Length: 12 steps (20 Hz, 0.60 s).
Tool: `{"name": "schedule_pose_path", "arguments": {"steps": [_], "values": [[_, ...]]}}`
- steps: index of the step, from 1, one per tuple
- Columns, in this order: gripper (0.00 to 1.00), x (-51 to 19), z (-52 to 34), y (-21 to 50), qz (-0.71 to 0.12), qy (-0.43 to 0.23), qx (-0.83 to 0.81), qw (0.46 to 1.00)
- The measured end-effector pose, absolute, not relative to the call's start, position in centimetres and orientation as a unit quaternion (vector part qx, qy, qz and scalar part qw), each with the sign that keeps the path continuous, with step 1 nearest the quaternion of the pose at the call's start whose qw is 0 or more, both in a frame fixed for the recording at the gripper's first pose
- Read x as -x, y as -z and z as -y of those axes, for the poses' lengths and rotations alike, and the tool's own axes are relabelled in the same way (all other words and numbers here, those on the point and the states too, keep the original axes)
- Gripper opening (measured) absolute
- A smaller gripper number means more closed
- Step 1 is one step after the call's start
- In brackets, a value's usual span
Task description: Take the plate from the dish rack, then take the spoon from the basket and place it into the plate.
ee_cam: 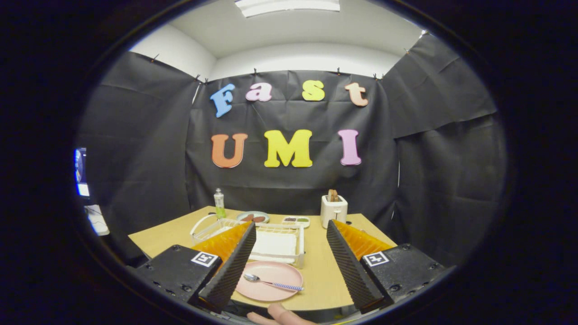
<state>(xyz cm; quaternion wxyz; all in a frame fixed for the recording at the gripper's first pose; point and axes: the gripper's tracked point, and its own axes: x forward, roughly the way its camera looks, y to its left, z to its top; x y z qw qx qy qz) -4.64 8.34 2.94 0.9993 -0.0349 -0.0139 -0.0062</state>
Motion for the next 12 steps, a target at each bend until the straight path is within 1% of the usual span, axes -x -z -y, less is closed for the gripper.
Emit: {"name": "schedule_pose_path", "arguments": {"steps": [12], "values": [[1.0, 3.84, -7.58, -1.97, -0.005, 0.009, 0.023, 1.0]]}}
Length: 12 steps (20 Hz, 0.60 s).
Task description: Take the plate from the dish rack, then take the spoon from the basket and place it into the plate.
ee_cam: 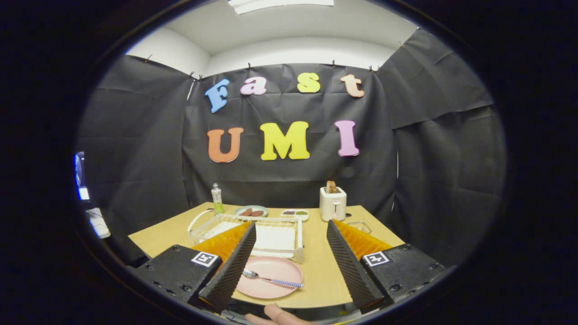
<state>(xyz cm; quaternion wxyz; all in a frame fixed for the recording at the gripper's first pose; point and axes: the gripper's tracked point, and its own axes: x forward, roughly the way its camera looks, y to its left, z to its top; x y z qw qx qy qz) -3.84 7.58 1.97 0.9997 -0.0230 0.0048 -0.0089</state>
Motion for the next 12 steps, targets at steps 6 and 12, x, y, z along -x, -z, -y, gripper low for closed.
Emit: {"name": "schedule_pose_path", "arguments": {"steps": [6, 12], "values": [[1.0, 3.87, -7.67, -2.15, -0.003, 0.008, 0.026, 1.0], [1.0, 3.74, -7.82, -2.21, -0.004, 0.007, 0.027, 1.0]]}}
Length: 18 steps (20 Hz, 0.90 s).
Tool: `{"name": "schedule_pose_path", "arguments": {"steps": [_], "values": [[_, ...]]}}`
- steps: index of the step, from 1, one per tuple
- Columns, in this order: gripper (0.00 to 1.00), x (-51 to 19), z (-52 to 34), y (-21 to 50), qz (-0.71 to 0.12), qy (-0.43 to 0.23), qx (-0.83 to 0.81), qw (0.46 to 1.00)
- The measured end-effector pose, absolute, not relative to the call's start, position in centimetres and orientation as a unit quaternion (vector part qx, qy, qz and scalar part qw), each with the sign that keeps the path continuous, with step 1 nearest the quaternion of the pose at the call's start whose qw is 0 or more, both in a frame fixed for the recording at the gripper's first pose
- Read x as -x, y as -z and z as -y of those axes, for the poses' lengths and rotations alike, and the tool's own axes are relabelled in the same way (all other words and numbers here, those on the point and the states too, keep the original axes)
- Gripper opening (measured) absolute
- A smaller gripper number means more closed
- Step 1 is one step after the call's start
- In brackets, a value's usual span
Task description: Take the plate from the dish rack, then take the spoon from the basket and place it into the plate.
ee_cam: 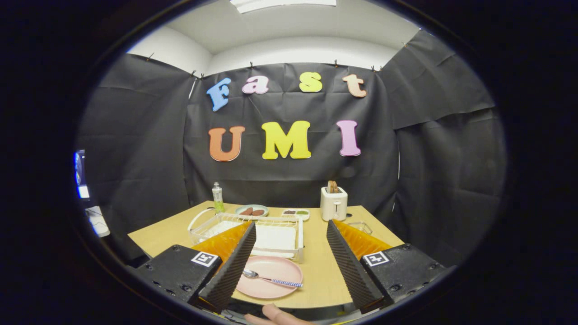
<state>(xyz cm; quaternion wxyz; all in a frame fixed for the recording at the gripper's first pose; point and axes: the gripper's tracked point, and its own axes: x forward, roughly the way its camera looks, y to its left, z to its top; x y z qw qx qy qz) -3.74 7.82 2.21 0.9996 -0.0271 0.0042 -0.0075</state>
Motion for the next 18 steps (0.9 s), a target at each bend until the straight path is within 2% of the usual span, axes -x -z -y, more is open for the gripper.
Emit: {"name": "schedule_pose_path", "arguments": {"steps": [18], "values": [[1.0, 3.6, -8.0, -1.0, -0.014, 0.006, 0.026, 1.0]]}}
